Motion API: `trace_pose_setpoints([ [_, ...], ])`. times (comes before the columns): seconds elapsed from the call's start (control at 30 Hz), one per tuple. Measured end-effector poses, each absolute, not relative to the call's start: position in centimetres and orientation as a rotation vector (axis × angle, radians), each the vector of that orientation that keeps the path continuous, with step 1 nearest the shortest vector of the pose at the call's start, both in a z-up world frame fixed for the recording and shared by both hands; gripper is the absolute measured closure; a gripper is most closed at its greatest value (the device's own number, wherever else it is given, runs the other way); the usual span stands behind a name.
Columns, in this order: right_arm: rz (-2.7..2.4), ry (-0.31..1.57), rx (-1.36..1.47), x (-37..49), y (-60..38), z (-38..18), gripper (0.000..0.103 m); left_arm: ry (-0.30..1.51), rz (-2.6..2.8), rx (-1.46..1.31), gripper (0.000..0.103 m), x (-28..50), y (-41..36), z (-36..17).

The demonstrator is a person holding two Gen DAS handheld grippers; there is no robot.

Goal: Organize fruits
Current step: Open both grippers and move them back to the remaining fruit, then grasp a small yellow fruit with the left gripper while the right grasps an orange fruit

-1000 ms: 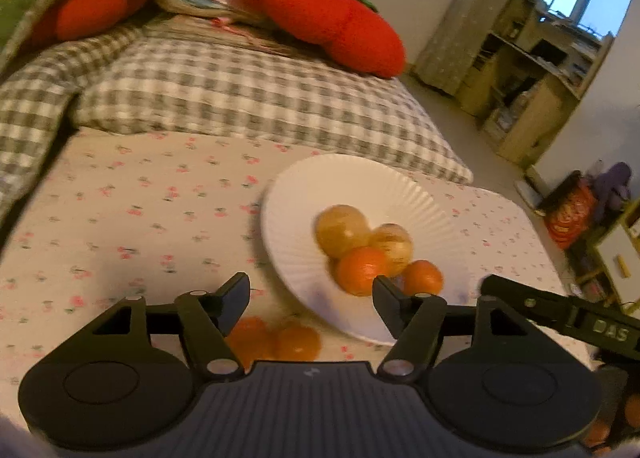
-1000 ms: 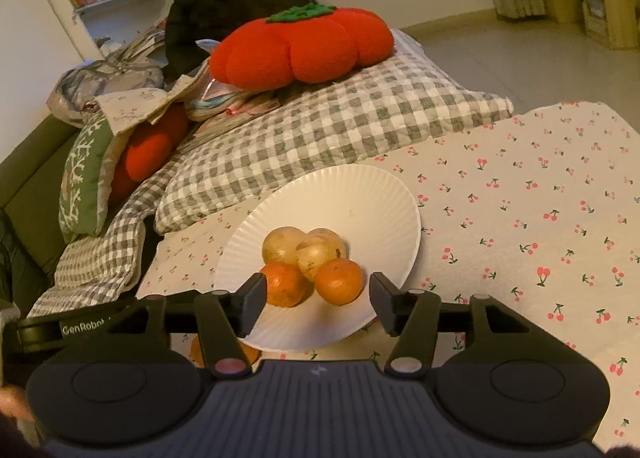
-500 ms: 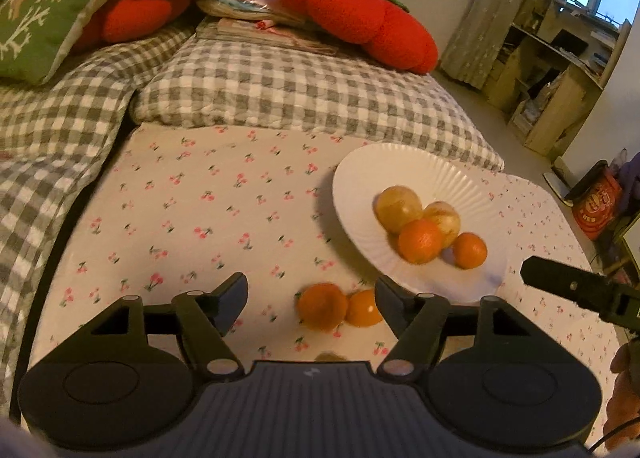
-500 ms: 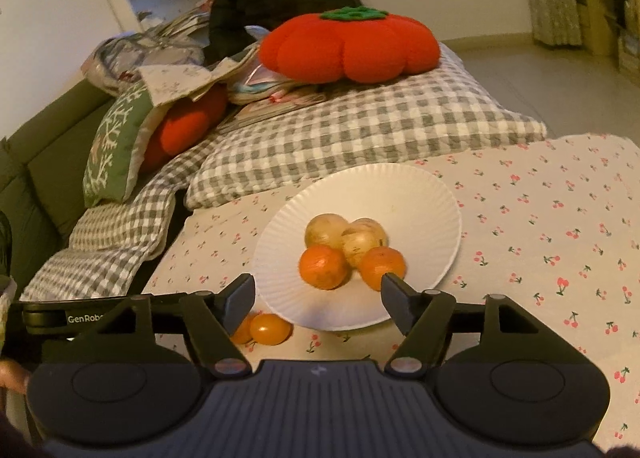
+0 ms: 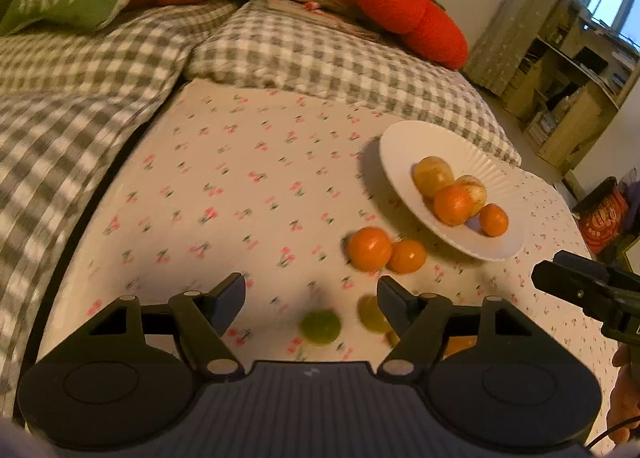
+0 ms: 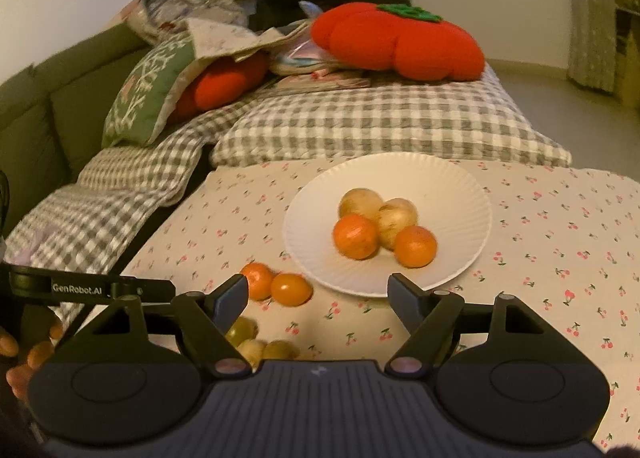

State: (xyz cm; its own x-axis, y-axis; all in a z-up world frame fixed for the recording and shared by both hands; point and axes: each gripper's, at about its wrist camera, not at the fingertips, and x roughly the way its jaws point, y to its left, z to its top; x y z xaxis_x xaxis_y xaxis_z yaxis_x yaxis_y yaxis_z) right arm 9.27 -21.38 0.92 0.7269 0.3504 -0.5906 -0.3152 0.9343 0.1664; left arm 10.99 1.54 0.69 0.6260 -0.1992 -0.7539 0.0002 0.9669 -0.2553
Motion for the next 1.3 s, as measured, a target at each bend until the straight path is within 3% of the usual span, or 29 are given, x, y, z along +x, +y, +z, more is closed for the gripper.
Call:
trace_pose_setpoints([
  [0.67,0.375,0.719,-0.098,7.1,-18.6,-0.6,0.027,0.974,-0.048,-0.261,0.041,6.7,2.9,-2.4],
  [0.73,0.363,0.724,-0.109,7.1,-18.7,-0.9,0.027,0.969,-0.035,-0.258,0.045,6.8,3.2,-2.6],
  [0.83,0.350,0.738,-0.128,7.2,-18.8,-1.3,0.031,0.979,-0.036,-0.269,0.060,7.1,3.4,-3.1],
  [0.9,0.343,0.750,-0.139,7.4,-18.8,-1.6,0.034,0.989,-0.040,-0.277,0.075,7.2,3.4,-3.4],
  [1.0,0.341,0.773,-0.154,7.7,-18.6,-2.2,0.039,0.991,-0.034,-0.280,0.091,7.3,3.4,-3.5],
  [1.3,0.357,0.847,-0.184,8.7,-17.4,-4.3,0.056,0.984,-0.037,-0.278,0.093,7.4,3.4,-3.5],
])
